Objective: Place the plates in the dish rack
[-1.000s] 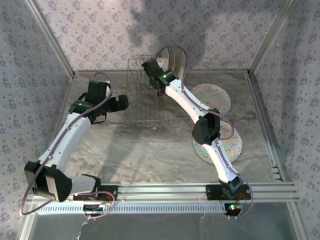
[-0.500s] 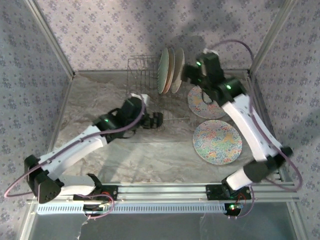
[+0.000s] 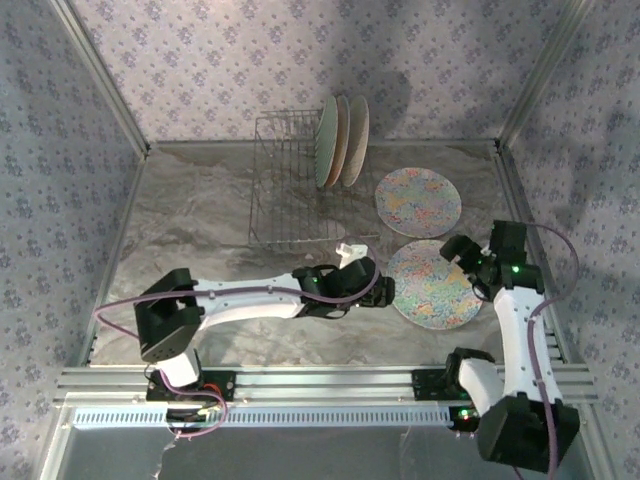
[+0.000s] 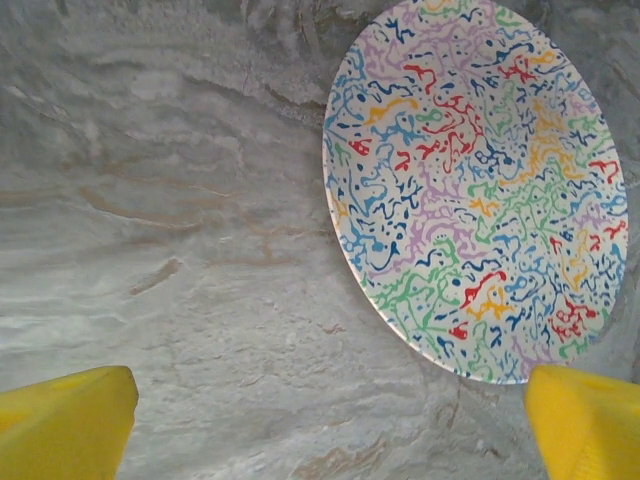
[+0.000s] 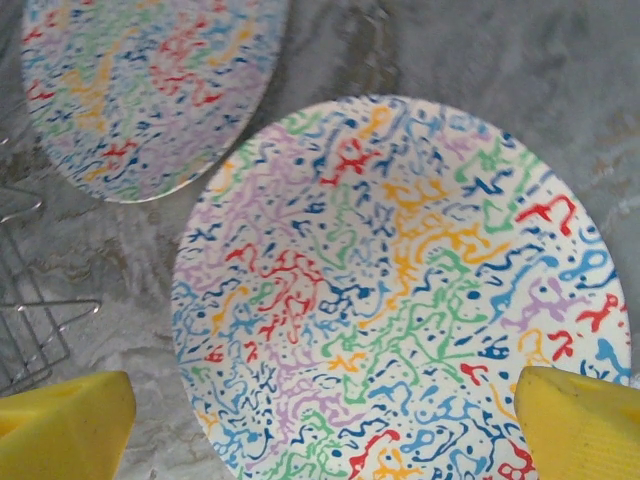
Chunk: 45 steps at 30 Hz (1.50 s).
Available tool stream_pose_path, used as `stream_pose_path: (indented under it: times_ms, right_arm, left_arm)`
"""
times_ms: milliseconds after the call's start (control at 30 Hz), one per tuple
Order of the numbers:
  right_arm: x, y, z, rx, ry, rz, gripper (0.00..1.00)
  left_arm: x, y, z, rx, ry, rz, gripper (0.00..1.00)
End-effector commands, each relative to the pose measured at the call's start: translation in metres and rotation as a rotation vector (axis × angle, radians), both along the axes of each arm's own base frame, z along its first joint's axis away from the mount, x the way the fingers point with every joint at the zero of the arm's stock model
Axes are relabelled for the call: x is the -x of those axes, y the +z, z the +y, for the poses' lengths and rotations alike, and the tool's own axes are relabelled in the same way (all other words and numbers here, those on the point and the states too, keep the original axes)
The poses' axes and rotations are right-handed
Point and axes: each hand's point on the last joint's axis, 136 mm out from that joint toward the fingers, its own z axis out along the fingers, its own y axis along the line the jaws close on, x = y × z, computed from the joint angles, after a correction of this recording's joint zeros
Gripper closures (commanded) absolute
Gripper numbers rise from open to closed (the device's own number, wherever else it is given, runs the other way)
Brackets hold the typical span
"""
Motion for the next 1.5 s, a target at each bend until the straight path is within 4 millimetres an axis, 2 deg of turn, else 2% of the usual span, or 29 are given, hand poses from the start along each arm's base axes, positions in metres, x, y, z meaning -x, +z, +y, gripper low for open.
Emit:
stream_pose_path:
  times_ms: [0,200,467,733,900,1167,1467]
  right_arm:
    - [-0.008,-0.009,0.003,-0.117,0.053,-0.035,0.01]
    - [-0.017,-0.025,-0.021,-0.163,-0.003,-0.018,0.02]
    - [-0.026,-0.045,-0.028,-0.178,-0.033,-0.008,0.03]
    - [-0.024,-0.057,-0.039,-0.150,-0.070,0.007,0.03]
    - [-0.025,-0.072,-0.039,-0.177,-0.073,0.029,0.03]
    - [-0.025,-0.082,-0.042,-0.181,-0.085,0.033,0.03]
    - [-0.023,-0.087,-0.045,-0.166,-0.096,0.039,0.03]
  left_arm:
    - [-0.003,0.010,-0.025,0.109,0.049,0.040,0.01]
    - [-0.002,-0.002,-0.044,0.120,0.017,0.066,0.01]
    - [-0.005,-0.019,-0.068,0.042,-0.132,0.049,0.01]
    - [-0.021,-0.024,-0.066,0.007,-0.173,0.044,0.01]
    - [-0.028,-0.025,-0.070,-0.001,-0.223,0.047,0.01]
    - [-0.029,-0.029,-0.084,-0.026,-0.260,0.068,0.01]
    - [-0.030,-0.044,-0.087,-0.068,-0.270,0.088,0.01]
